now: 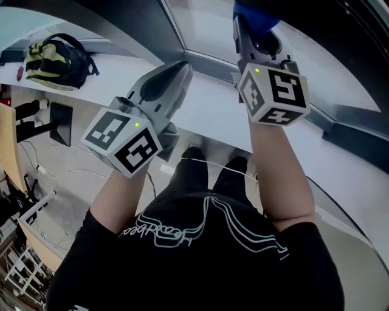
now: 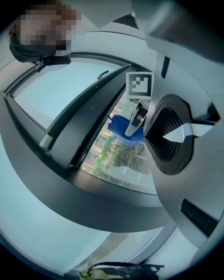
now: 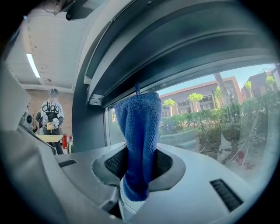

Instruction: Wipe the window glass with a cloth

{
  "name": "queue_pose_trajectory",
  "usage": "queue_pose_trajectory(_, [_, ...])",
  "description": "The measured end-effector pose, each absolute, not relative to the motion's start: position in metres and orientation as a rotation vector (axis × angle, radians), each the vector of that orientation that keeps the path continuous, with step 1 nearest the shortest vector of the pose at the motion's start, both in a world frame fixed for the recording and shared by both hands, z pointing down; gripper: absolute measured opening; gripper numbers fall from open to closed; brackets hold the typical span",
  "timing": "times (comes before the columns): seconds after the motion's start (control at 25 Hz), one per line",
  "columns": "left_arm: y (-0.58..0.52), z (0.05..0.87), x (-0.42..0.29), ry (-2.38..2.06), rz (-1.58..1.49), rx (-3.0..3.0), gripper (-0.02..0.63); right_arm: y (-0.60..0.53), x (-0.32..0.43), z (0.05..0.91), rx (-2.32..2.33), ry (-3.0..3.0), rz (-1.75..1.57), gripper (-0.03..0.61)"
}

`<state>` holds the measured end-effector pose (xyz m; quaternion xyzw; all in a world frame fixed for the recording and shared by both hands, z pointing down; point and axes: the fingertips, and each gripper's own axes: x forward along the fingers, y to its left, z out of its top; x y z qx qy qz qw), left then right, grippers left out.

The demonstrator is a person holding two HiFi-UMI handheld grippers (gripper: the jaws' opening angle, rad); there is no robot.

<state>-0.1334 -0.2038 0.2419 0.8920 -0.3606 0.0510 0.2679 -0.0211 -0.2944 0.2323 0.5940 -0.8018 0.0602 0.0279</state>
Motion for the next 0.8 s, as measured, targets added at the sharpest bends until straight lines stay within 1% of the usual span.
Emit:
queue_pose_trajectory(0.52, [-0.176,0.236,-0.061,-0.929,0.151,2.431,0.003,-0.262,0.054,0.235,1.872,-2.425,0.176,0.094])
queue_pose_trajectory(0.8, [-0.143,0.241,-0.005,-0.885,0.172,2.448,0.003,-0.229,0.114,0.239,1.930,-2.390,0.185,0.094])
